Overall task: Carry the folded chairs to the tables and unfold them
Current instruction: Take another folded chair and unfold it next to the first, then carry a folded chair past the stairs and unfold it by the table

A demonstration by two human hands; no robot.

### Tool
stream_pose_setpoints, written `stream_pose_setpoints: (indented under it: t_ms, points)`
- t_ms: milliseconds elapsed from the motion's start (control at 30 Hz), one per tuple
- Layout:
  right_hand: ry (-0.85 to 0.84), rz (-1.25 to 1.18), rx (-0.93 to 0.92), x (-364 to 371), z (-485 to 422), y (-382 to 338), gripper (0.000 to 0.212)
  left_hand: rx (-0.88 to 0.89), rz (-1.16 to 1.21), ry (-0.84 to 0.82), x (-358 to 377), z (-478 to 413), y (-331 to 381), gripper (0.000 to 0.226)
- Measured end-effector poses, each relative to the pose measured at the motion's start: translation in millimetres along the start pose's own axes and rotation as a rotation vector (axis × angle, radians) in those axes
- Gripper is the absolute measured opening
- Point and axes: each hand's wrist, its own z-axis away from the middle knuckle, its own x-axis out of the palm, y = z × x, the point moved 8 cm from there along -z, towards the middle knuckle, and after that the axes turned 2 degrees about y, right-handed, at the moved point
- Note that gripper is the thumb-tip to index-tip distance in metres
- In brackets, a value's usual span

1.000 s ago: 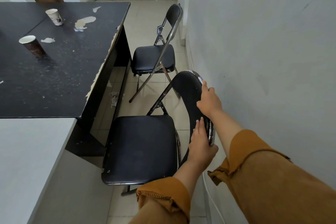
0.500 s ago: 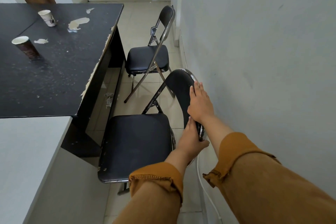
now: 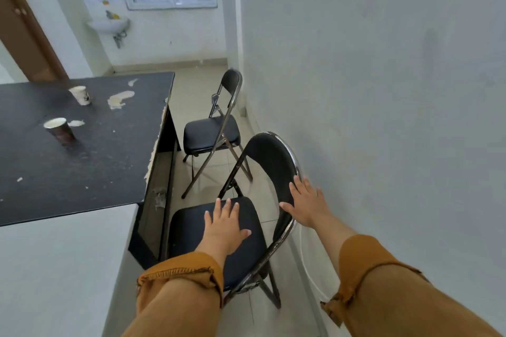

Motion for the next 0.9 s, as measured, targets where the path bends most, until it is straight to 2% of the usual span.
stream_pose_setpoints:
  t_ms: [267,467,633,900]
  points:
    - [0.095,-0.055,0.024,-1.2,150.9,-99.8,0.070,0.106,-0.071,0.092,-7.1,143.5,-71.7,0.074]
    - [0.137,-0.078,0.048,-1.3,243.8,-143.2,0.071,0.179,-0.099,0.124,-6.9,226.7,-86.6,0.074]
    - [0.130,-0.104,0.114,-1.9,307.3,-141.0,0.072,0.242,-0.094,0.138,-8.1,274.3,-73.1,0.074]
    - [0.070,-0.081,0.233,11.6,420.5,-99.6,0.072,0.336,-0.081,0.092,17.5,355.2,-17.0,0.074]
